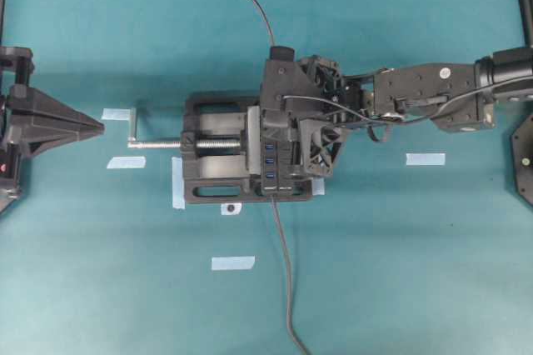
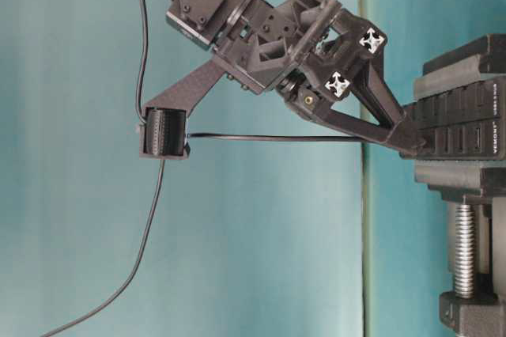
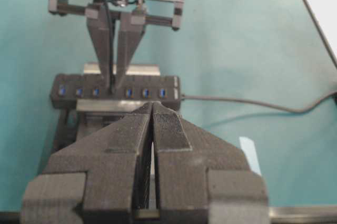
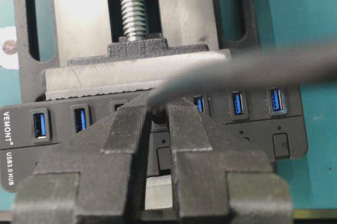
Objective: Insert the USB into the center port of the fixed hub
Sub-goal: 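Push the USB plug into the center port with the right gripper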
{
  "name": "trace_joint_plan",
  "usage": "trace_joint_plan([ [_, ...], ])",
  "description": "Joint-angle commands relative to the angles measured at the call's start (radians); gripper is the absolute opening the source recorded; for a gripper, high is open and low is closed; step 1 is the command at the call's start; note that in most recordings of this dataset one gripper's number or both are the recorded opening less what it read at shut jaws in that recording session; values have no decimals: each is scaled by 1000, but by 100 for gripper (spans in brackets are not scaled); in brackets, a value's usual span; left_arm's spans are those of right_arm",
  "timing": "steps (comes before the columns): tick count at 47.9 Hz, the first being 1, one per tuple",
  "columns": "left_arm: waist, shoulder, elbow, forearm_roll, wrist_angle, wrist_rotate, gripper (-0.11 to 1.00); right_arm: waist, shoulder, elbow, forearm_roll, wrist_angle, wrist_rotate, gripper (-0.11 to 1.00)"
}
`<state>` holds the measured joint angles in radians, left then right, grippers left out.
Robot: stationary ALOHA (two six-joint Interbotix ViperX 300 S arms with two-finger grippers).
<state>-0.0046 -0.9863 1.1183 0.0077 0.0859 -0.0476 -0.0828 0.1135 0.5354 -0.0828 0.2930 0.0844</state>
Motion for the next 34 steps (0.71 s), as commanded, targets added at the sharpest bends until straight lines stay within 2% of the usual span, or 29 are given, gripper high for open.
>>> trace_joint_plan([
  [1,0,5,-15,2,-5,-3,0,9,9,14,3,11,14,9],
  [14,-2,5,-14,2,-5,-3,0,8,0,6,3,-25,14,9],
  [20,0,5,-14,2,-5,-3,0,8,-9,6,3,-48,17,13],
  [27,-2,5,-15,2,-5,-3,0,5,-14,5,3,-57,17,28],
  [34,0,2,-14,2,-5,-3,0,5,-18,0,3,-52,18,57],
])
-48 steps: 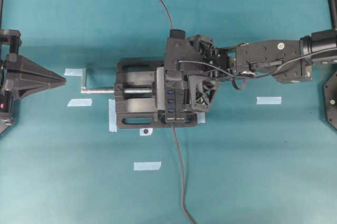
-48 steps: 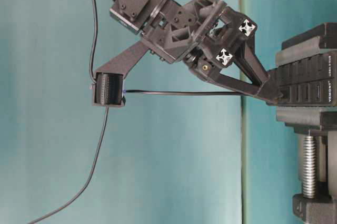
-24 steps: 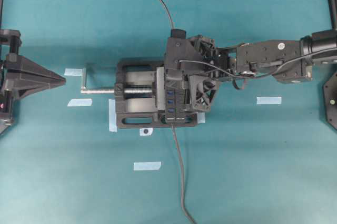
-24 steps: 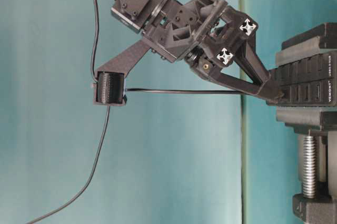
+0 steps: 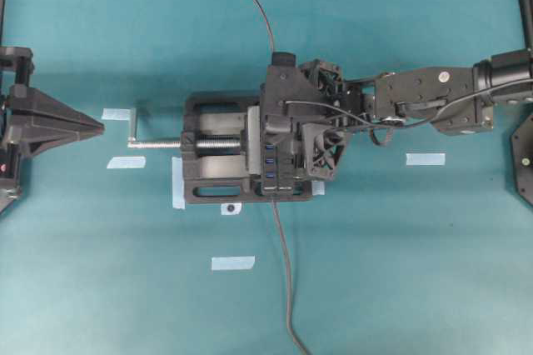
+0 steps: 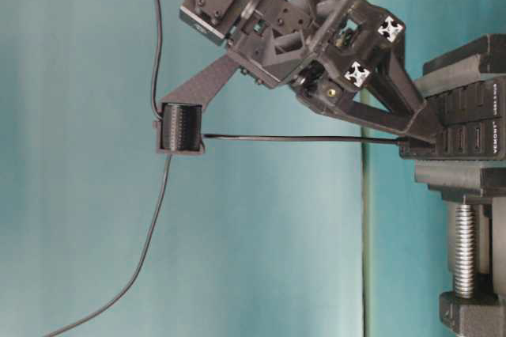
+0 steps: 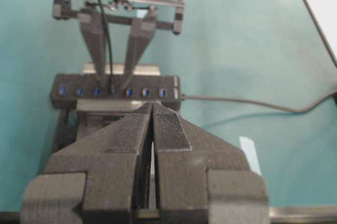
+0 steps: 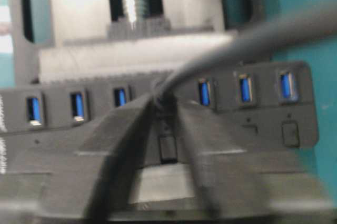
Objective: Insert the USB into the center port of the fixed hub
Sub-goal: 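Push the USB plug into the center port with the right gripper, then open the right gripper to release the plug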
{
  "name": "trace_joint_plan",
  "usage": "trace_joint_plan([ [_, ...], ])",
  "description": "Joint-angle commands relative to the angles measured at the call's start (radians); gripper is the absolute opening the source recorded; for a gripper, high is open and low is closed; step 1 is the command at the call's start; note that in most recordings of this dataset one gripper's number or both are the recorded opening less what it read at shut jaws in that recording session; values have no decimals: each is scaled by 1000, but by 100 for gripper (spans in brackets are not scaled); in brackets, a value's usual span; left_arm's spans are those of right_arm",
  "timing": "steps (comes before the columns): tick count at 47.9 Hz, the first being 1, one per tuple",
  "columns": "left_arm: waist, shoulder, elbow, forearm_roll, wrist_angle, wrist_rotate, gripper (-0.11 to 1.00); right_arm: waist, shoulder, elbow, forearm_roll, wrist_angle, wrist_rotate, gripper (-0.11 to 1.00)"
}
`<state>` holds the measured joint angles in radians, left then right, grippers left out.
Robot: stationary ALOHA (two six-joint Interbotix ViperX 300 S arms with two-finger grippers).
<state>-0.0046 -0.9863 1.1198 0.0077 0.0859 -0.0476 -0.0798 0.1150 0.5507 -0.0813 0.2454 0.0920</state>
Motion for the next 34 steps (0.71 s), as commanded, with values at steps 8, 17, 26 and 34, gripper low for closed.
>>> trace_joint_plan([
  [8,0,-3,-15,2,-5,-3,0,2,-21,-21,2,-2,9,79],
  [17,-2,-5,-15,2,-5,-3,0,2,-23,-26,2,0,9,79],
  [26,0,-5,-17,2,-5,-3,0,2,-34,-32,2,2,9,79],
  [34,0,-5,-15,2,-5,-3,0,2,-54,-29,2,2,9,79],
])
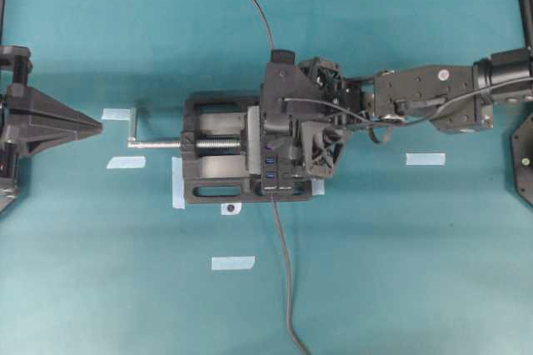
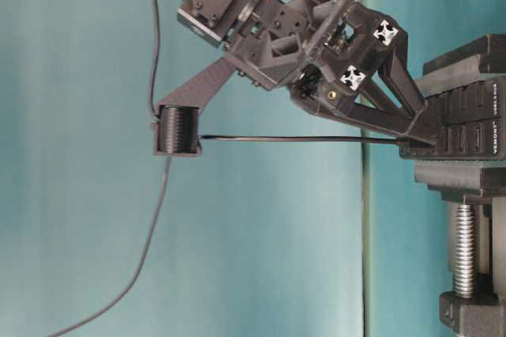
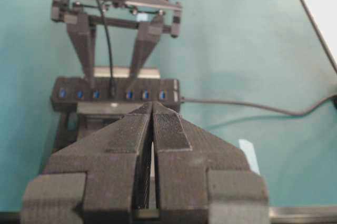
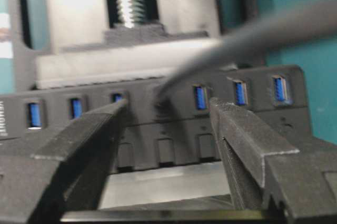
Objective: Insert the USB into the center port of the fixed hub
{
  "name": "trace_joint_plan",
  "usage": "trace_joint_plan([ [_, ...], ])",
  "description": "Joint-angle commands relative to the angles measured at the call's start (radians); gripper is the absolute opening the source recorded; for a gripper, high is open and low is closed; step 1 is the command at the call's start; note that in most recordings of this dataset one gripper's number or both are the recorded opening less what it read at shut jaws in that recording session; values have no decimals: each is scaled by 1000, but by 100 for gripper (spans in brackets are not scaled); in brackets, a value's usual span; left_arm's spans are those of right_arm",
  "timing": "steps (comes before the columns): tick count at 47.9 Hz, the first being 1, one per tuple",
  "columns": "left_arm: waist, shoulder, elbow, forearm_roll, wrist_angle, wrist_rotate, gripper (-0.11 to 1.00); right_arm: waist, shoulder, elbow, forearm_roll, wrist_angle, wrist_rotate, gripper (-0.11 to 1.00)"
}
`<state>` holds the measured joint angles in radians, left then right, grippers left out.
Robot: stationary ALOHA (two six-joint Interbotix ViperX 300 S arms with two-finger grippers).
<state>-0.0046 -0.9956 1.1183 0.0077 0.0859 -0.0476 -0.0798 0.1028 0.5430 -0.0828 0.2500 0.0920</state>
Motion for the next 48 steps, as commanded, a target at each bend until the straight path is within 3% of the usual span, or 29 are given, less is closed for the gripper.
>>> trace_joint_plan([
  [1,0,5,-15,0,-5,-3,0,2,-44,-20,3,-3,9,79],
  [48,0,5,-15,2,-5,-3,0,5,-270,114,3,-3,11,79],
])
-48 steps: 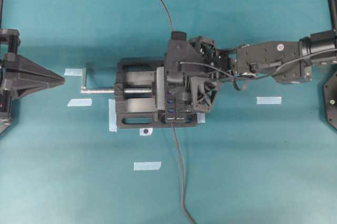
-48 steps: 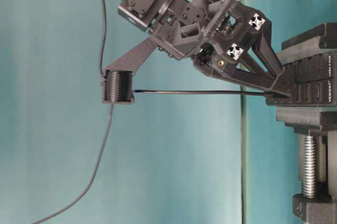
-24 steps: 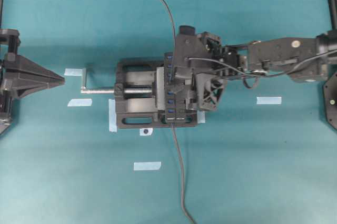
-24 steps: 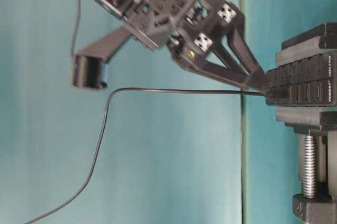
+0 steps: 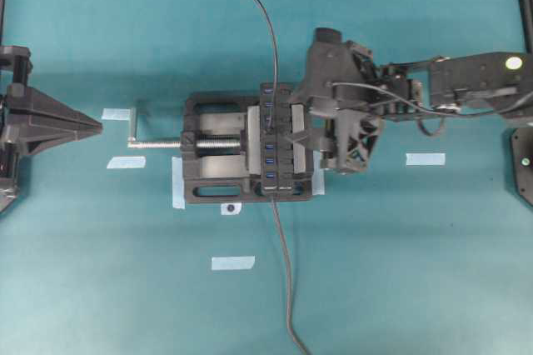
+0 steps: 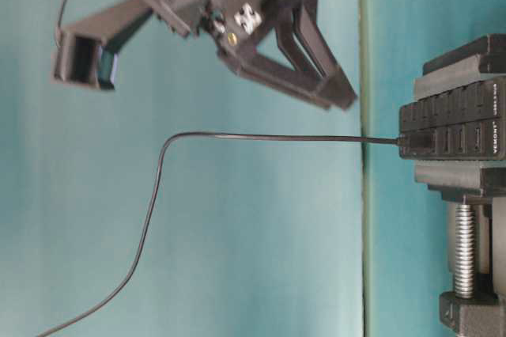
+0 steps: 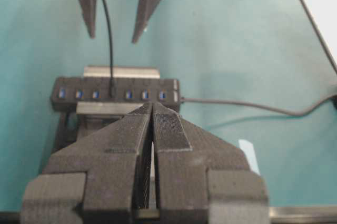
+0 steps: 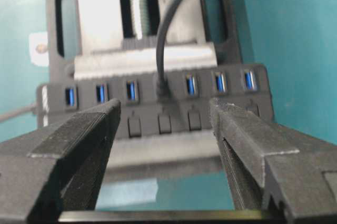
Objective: Insert the USB into the center port of the fixed hub
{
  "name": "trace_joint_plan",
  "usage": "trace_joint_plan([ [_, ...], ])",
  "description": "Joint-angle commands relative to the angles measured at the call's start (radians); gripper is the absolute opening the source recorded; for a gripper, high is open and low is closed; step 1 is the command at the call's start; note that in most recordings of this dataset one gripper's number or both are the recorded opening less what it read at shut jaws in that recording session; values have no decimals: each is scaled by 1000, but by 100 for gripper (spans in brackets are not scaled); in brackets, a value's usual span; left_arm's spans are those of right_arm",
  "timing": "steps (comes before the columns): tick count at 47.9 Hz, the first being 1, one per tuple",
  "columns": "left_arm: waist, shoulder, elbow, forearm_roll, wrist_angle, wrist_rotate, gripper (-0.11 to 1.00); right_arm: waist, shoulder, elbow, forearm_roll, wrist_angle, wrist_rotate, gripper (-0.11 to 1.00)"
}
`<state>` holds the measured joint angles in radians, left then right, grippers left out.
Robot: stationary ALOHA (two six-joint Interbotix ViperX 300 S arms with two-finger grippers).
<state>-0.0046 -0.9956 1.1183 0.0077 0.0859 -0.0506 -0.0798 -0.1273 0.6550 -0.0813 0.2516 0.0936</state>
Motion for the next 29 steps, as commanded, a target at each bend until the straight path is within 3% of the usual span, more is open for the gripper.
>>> trace_joint_plan([
  [1,0,5,-15,2,-5,0,0,5,-46,6,2,-5,9,79],
  [29,0,6,-15,2,-5,0,0,6,-175,114,3,-15,9,79],
])
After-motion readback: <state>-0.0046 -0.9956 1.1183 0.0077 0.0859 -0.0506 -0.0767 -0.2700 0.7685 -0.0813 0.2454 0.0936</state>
